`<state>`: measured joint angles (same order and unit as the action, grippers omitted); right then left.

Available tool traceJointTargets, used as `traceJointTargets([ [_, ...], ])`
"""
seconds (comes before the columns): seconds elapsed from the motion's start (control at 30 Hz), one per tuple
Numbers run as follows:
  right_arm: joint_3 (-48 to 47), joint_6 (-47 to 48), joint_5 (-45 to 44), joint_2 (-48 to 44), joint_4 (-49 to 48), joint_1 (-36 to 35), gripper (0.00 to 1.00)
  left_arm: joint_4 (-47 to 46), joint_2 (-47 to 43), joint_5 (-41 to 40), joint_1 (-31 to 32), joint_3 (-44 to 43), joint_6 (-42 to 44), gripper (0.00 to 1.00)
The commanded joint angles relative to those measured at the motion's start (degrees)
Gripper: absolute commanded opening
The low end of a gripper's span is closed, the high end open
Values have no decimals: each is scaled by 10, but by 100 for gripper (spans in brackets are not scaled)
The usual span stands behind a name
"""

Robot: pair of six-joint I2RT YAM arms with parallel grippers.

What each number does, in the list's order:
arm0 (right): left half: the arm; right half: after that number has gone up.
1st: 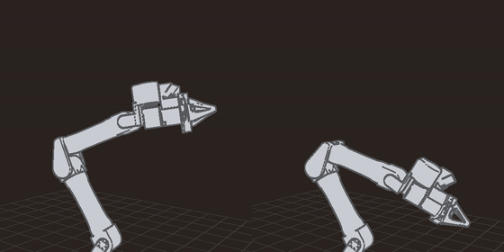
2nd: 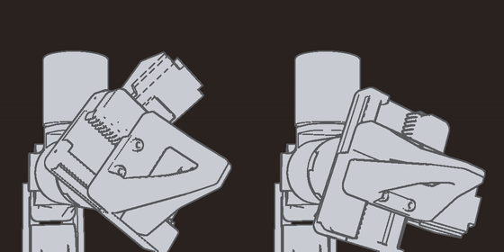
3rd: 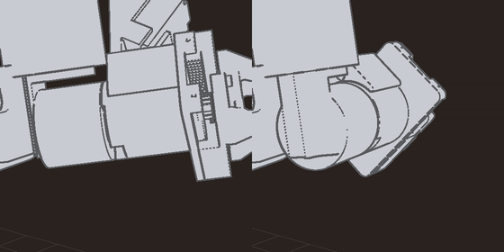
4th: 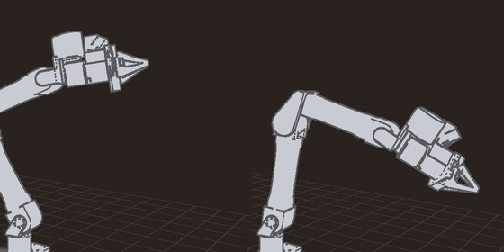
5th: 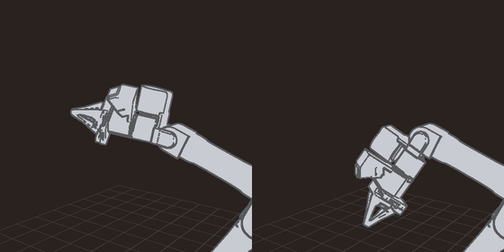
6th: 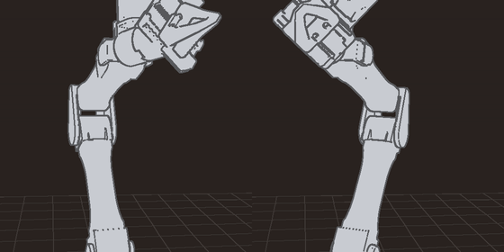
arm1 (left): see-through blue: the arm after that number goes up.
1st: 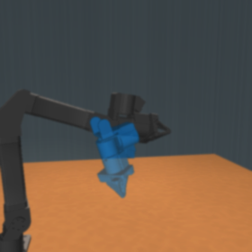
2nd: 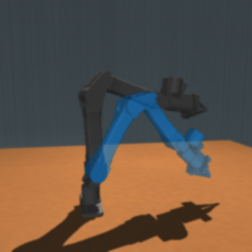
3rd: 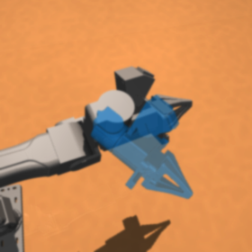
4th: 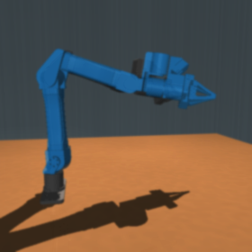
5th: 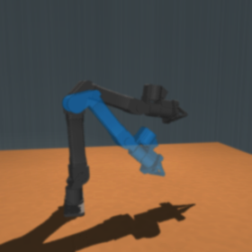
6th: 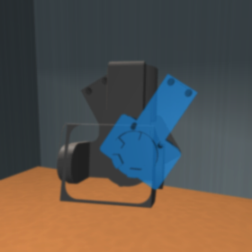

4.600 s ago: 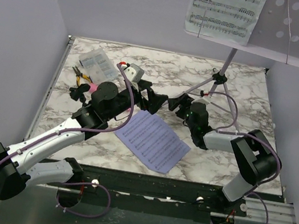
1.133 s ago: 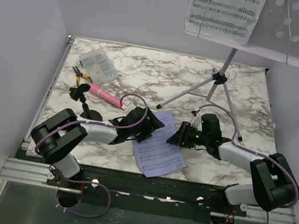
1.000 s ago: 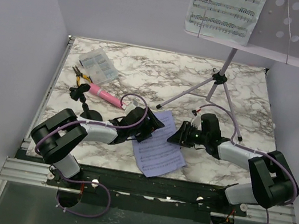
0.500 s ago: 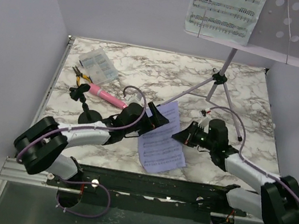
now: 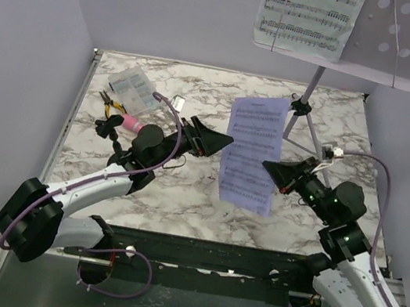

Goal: Set up the instrument practice props

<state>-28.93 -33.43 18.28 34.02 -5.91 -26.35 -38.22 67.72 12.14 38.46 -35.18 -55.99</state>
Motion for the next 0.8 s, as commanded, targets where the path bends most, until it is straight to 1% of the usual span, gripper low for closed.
traceJointTargets([
  [0.0,-79,58,28,-47,58,-3,0,-63,-6,115,-16,-34,44,99],
  [0.07,-100,67,33,-70,84,-3,0,-63,-10,133,-15,-43,54,99],
  [0.17,-116,62,26,-106,88,-3,1,-69,-9,151,-16,-49,56,99],
  [0.23,-119,61,24,-126,87,-3,1,-92,-7,170,-16,-47,48,99],
  [0.27,-119,59,21,-134,89,-3,1,-119,-6,181,-15,-42,38,99],
  [0.37,-113,57,2,-156,99,-2,1,-247,3,209,-15,-18,-10,99],
  [0.47,-98,40,-25,-173,99,-3,1,-349,27,249,-15,-9,-53,98],
  [0.53,-93,30,-39,-177,107,-3,1,-394,52,278,-15,-18,-84,93],
  [0.63,-90,22,-71,-187,124,-3,1,-452,97,301,-15,-29,-142,80],
  [0.77,-69,2,-102,-198,122,-3,1,-545,160,317,-17,-41,-214,54],
])
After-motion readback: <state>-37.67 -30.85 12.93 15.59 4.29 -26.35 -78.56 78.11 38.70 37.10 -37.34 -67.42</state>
